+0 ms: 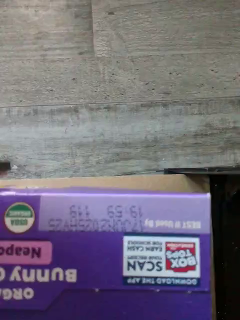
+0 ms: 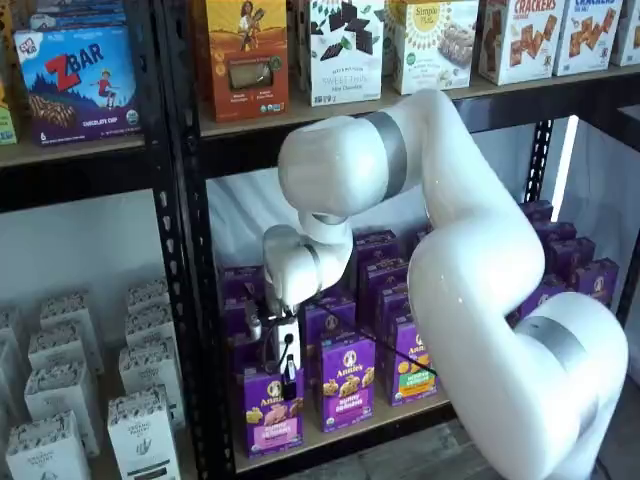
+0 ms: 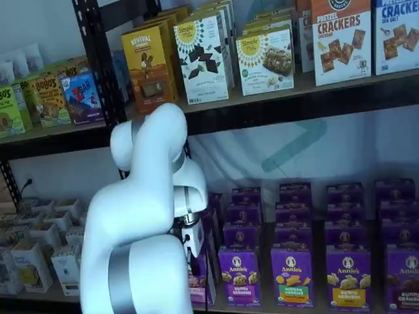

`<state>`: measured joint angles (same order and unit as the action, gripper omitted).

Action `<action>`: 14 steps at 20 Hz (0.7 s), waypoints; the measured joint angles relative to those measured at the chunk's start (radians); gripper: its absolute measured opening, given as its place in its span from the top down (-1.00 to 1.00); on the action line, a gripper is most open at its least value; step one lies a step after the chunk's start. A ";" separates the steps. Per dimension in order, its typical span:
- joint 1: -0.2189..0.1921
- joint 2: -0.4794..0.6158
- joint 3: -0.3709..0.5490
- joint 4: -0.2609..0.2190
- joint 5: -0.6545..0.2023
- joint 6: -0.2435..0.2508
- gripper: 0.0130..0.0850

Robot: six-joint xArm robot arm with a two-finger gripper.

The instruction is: Pick up the purple box with a pink patch in the middle, on the bottom shelf, the first box from the left

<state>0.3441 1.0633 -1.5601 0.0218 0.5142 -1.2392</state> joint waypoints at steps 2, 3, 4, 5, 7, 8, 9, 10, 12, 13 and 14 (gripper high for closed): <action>0.001 -0.002 0.003 -0.002 0.000 0.003 0.00; 0.001 -0.003 0.004 -0.003 0.000 0.004 0.00; 0.002 -0.005 0.007 -0.003 -0.002 0.004 0.00; 0.002 -0.006 0.009 -0.003 -0.005 0.004 0.00; 0.003 -0.008 0.014 -0.002 -0.009 0.004 0.00; 0.003 -0.009 0.016 0.000 -0.011 0.003 0.11; 0.003 -0.010 0.017 0.000 -0.011 0.003 0.11; 0.004 -0.011 0.019 0.001 -0.013 0.003 0.22; 0.004 -0.013 0.023 0.000 -0.015 0.004 0.33; 0.004 -0.015 0.025 -0.002 -0.013 0.006 0.44; 0.004 -0.015 0.025 -0.003 -0.009 0.007 0.44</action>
<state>0.3482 1.0480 -1.5353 0.0187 0.5052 -1.2326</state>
